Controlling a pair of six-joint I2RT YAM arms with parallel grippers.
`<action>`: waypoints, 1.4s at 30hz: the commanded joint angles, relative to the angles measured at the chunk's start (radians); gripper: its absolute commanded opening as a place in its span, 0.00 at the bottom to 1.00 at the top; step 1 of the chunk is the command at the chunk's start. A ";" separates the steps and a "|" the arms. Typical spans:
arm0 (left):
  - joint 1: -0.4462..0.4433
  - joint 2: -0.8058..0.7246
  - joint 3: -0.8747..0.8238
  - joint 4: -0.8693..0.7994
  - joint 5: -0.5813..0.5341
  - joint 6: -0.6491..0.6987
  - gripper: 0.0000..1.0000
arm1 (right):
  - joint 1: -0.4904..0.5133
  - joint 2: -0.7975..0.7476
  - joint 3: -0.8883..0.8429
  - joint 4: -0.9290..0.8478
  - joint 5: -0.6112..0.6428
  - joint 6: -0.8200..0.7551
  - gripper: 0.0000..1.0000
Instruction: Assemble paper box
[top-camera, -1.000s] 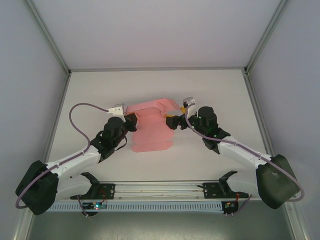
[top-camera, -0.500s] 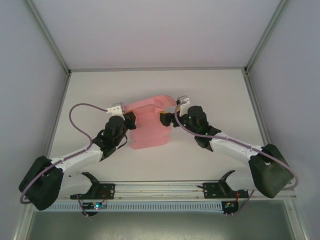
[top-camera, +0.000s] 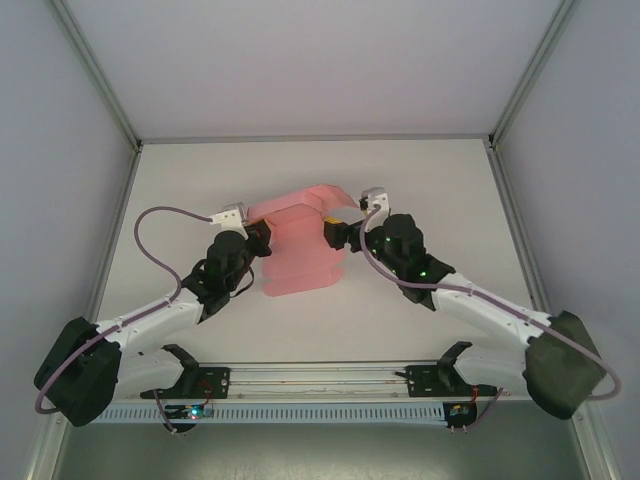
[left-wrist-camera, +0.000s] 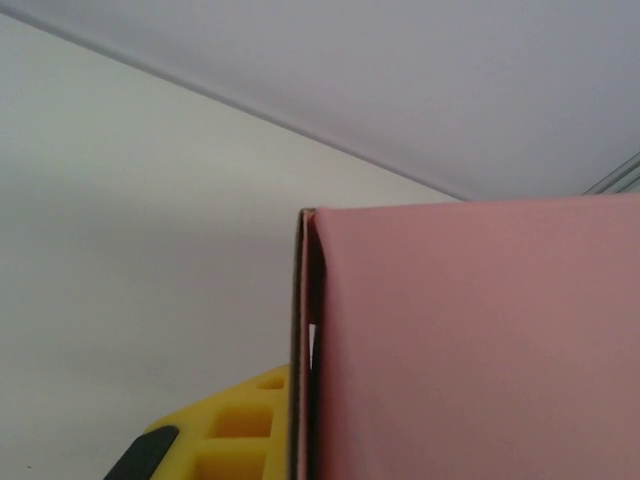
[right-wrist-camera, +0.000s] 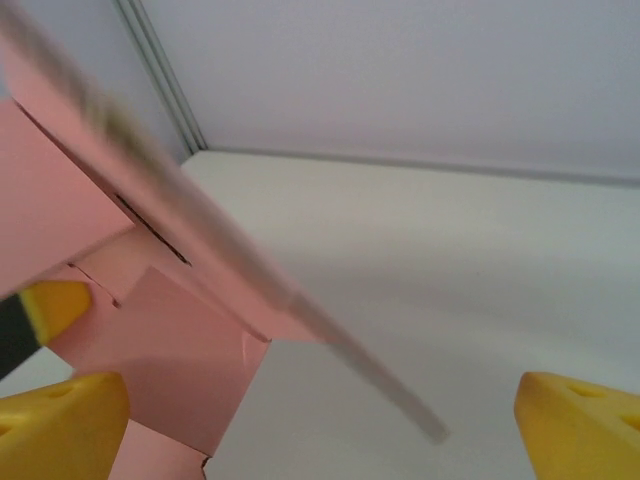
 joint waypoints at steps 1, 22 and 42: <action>-0.009 -0.031 0.010 0.008 -0.029 -0.011 0.00 | -0.006 -0.081 -0.019 -0.054 -0.023 -0.036 0.98; -0.009 -0.187 -0.070 -0.126 -0.021 0.042 0.00 | -0.413 -0.234 0.074 -0.279 -0.306 -0.082 0.98; -0.009 -0.157 -0.036 -0.172 0.001 0.042 0.00 | -0.328 0.155 0.329 -0.342 -0.737 -0.234 0.98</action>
